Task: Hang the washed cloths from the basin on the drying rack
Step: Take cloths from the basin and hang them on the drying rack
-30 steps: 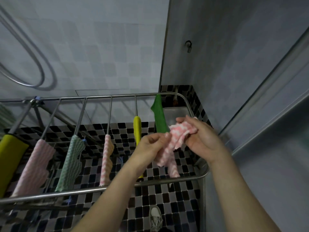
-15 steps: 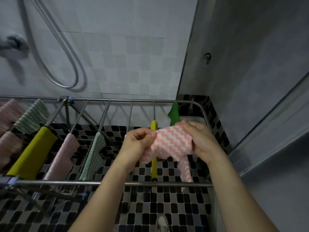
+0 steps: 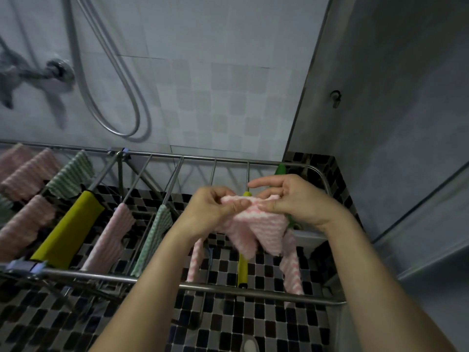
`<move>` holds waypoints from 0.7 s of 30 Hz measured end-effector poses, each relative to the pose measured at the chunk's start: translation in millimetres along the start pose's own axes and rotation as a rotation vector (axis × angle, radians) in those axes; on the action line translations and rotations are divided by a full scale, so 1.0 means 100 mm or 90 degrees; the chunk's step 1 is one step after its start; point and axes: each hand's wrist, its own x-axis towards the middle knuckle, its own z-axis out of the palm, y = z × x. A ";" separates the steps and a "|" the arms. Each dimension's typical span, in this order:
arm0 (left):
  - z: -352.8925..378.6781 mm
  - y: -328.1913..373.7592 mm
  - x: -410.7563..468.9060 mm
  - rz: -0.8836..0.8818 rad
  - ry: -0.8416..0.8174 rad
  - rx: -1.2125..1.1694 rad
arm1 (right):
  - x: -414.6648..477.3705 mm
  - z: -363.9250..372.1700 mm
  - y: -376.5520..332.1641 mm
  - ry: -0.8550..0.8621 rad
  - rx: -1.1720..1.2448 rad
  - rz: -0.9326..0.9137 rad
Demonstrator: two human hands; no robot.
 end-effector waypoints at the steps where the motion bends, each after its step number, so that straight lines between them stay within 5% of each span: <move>1: -0.06 0.01 0.01 0.000 0.021 -0.007 | 0.02 -0.04 -0.03 -0.001 -0.078 0.015; 4: -0.26 0.07 0.05 -0.006 0.054 -0.023 | 0.12 -0.15 -0.09 0.011 -0.301 0.023; 6: -0.40 0.10 0.08 -0.027 0.028 -0.013 | 0.20 -0.22 -0.08 0.024 -0.284 -0.003; 10: -0.72 0.02 0.20 -0.096 -0.033 0.033 | 0.44 -0.25 0.04 0.019 0.064 0.013; 14: -0.86 -0.13 0.30 -0.070 0.098 -0.019 | 0.71 -0.19 0.11 0.030 0.480 0.058; 17: -0.85 -0.20 0.40 -0.046 0.156 -0.190 | 0.91 -0.17 0.15 0.105 0.494 0.073; 21: -0.83 -0.23 0.55 -0.014 0.278 -0.218 | 1.08 -0.21 0.11 0.098 0.413 0.049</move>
